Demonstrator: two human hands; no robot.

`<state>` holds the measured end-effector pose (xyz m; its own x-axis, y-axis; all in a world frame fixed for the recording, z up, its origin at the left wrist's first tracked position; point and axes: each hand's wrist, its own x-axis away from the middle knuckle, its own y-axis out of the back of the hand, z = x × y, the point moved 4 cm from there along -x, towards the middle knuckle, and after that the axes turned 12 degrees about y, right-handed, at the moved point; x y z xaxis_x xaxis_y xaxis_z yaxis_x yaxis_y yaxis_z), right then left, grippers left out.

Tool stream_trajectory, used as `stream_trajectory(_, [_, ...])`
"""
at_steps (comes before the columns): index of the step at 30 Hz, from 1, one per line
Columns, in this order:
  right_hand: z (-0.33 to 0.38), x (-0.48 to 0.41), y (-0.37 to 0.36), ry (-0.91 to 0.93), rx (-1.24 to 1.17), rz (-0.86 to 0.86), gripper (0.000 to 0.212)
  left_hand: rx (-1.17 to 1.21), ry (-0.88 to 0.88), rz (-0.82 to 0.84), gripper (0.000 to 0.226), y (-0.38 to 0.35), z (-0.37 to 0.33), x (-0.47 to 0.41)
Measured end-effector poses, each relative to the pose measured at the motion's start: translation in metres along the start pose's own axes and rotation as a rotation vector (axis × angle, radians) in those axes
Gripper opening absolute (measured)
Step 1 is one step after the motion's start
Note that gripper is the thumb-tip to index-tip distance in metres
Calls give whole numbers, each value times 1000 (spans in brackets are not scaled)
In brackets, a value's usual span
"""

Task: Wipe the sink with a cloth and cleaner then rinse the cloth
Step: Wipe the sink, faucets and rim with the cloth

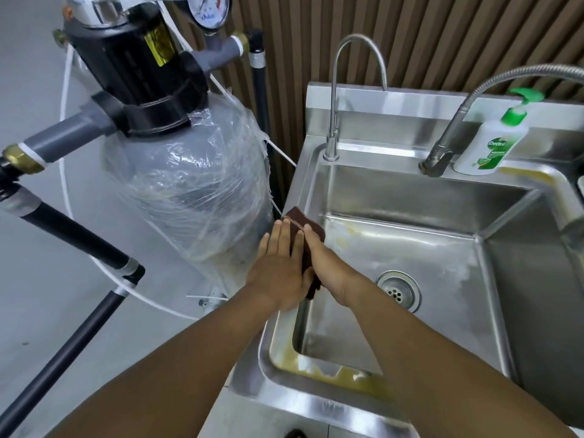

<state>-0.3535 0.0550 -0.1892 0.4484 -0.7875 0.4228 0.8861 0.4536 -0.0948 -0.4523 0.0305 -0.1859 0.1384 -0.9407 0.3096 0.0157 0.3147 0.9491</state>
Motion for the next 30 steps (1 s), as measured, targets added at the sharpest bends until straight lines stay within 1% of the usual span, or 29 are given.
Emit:
stream_trajectory(3, [6, -22, 11, 13, 4, -14, 63, 18, 5, 5, 79, 6, -6, -24])
stream_trajectory(7, [16, -48, 24, 29, 24, -31, 68, 30, 4, 27, 80, 17, -12, -54])
stream_trajectory(15, [40, -92, 49, 85, 19, -55, 66, -1, 9, 44, 86, 37, -27, -107])
stream_trajectory(18, [45, -101, 54, 97, 37, -67, 71, -28, 16, 51, 88, 44, -30, -118])
stream_trajectory(20, [43, -97, 53, 92, 38, -62, 73, -12, -1, 62, 87, 45, -29, -117])
stream_trajectory(23, [38, -79, 45, 87, 38, -28, 65, 22, -42, 60, 87, 39, -23, -101])
stream_trajectory(26, [32, -49, 33, 61, 43, 18, 65, 49, -65, 67, 87, 28, -11, -71])
stream_trajectory(30, [21, 3, 10, 24, 79, 104, 62, 56, -71, 132, 89, 13, 3, -15])
